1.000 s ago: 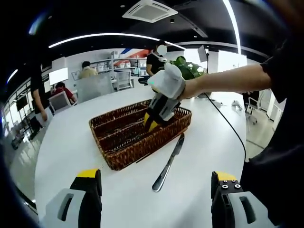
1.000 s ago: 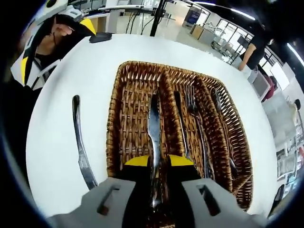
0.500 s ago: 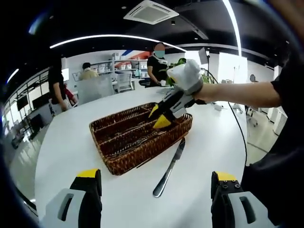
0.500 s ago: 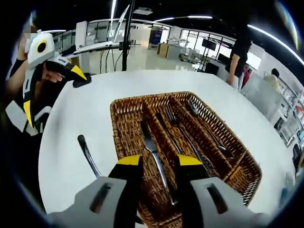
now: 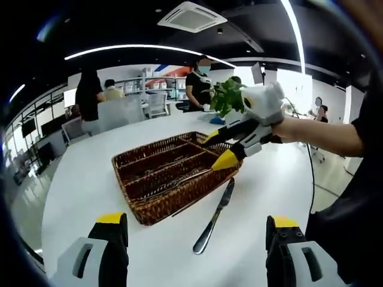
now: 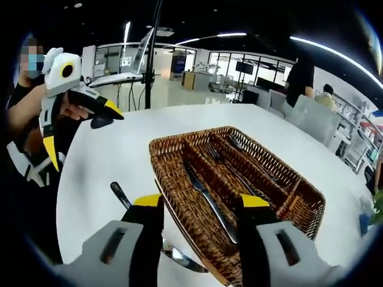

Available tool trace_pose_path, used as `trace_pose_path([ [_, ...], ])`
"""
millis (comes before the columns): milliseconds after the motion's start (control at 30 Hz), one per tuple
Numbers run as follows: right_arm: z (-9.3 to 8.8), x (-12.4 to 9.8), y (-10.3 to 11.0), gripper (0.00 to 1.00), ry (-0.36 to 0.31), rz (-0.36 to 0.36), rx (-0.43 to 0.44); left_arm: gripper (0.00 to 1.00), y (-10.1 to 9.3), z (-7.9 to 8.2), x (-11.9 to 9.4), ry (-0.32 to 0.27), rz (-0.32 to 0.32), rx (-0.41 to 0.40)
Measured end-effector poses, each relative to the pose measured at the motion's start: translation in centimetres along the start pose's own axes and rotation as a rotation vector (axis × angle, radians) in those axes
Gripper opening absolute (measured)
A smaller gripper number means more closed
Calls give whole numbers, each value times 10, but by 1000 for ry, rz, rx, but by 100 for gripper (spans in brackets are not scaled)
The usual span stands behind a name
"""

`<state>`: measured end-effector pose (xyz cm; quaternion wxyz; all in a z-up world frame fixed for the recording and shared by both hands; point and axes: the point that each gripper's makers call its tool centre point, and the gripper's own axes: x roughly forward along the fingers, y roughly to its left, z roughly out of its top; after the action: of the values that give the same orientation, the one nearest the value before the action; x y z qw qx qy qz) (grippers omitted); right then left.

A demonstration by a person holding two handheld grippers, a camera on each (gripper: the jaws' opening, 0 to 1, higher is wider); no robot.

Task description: Arrange the knives, forks, and spoons in their matching storage slots by inserting each utensil handle-first until every utensil is classified and aligned in the correct compartment

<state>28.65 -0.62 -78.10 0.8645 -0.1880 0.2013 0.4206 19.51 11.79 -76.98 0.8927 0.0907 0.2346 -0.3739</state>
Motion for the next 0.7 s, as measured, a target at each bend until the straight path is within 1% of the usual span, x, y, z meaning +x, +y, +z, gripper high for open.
trace_pose_path([
  [67,-1,-7,1,58,-18,-14,22,100,0,0,1,-3,1,-3],
  [167,-4,-19,-4,64,-25,-74,33,100,-1,-1,2,-7,-1,-9],
  [200,-4,-21,-5,66,-30,-81,39,100,-1,-1,2,-10,-1,-9],
  [267,-5,-31,-5,68,-57,-97,91,100,0,0,3,-18,2,-14],
  [333,-7,-39,-6,72,-69,-117,106,100,1,0,3,-22,5,-20],
  [400,-10,-44,-6,76,-67,-126,113,100,2,1,4,-27,6,-19],
  [500,-17,-52,-9,79,-58,-141,124,100,3,5,6,-37,6,-20],
  [700,-27,-70,-10,88,-66,-173,170,100,2,10,10,-52,3,-16],
])
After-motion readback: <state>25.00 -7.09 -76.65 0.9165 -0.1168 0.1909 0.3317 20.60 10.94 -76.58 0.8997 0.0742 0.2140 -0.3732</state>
